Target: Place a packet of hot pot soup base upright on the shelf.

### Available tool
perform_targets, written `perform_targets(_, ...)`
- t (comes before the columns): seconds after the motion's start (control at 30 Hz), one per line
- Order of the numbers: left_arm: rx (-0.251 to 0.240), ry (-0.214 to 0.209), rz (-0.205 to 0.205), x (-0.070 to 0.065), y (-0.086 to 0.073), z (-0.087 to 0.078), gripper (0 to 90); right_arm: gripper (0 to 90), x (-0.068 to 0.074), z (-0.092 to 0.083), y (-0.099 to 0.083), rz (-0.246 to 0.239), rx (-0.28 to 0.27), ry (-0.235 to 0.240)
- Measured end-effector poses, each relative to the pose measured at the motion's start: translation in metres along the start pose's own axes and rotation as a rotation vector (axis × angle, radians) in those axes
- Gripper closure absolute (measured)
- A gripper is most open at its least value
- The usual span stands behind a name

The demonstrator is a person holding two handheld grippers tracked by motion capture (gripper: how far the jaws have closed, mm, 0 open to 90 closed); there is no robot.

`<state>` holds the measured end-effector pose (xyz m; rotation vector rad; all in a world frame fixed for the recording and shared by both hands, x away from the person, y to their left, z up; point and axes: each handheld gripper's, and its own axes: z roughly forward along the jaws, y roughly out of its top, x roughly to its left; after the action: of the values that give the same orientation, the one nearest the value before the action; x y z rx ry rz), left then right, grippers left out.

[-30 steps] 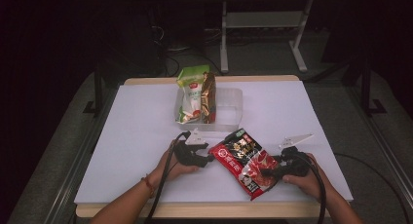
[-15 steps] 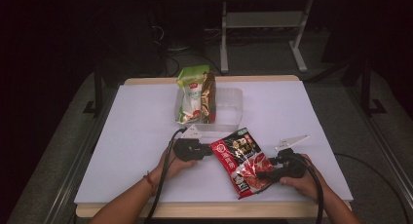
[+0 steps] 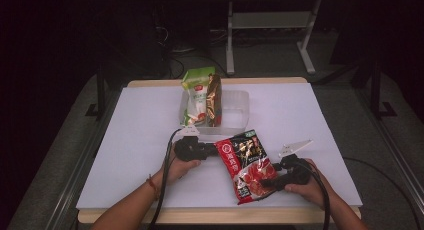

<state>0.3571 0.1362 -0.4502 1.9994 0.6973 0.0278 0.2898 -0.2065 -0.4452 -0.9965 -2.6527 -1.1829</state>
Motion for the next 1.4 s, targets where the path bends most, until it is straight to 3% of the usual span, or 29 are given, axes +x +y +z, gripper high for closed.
perform_targets(0.17, -0.010, -0.008, -0.020, 0.003, -0.001, 0.000, 68.9, 27.8, 0.000, 0.001, -0.001, -0.003, -0.007, -0.001)
perform_targets(0.4, -0.053, -0.073, -0.086, 0.009, -0.002, -0.003, 54.7, 28.8, 0.001, 0.001, 0.000, -0.020, -0.012, -0.018)
perform_targets(0.57, -0.076, -0.138, -0.105, 0.010, -0.002, -0.005, 54.7, 32.3, 0.000, 0.001, 0.000, -0.007, -0.031, -0.018)
perform_targets(0.63, -0.081, -0.194, -0.119, 0.012, -0.002, -0.006, 54.5, 34.7, -0.001, 0.001, -0.001, 0.001, -0.040, -0.017)
perform_targets(0.77, -0.064, -0.290, -0.123, 0.013, -0.002, -0.008, 51.5, 38.9, -0.003, 0.001, -0.001, 0.011, -0.060, -0.010)
perform_targets(0.83, -0.040, -0.326, -0.105, 0.011, -0.002, -0.007, 48.8, 40.3, -0.002, 0.000, -0.001, 0.010, -0.064, -0.012)
perform_targets(0.9, -0.032, -0.323, -0.079, 0.008, -0.002, -0.007, 47.1, 41.9, -0.002, 0.000, -0.001, 0.009, -0.069, -0.016)
perform_targets(1.0, 0.001, -0.374, -0.046, 0.001, -0.002, -0.004, 42.8, 43.3, -0.003, 0.000, -0.001, 0.015, -0.078, -0.016)
perform_targets(1.03, 0.001, -0.363, -0.026, -0.003, -0.001, -0.003, 42.1, 44.7, -0.003, 0.000, -0.001, 0.017, -0.082, -0.019)
perform_targets(1.1, -0.005, -0.371, -0.035, -0.005, 0.001, -0.003, 39.7, 46.2, -0.003, 0.000, -0.001, 0.019, -0.085, -0.026)
perform_targets(1.2, 0.023, -0.365, -0.011, -0.010, 0.001, 0.001, 33.8, 50.2, -0.002, -0.001, 0.000, 0.007, -0.102, -0.037)
perform_targets(1.4, 0.035, -0.339, -0.005, -0.020, 0.002, 0.007, 26.5, 50.3, 0.000, 0.001, 0.001, -0.011, -0.103, -0.061)
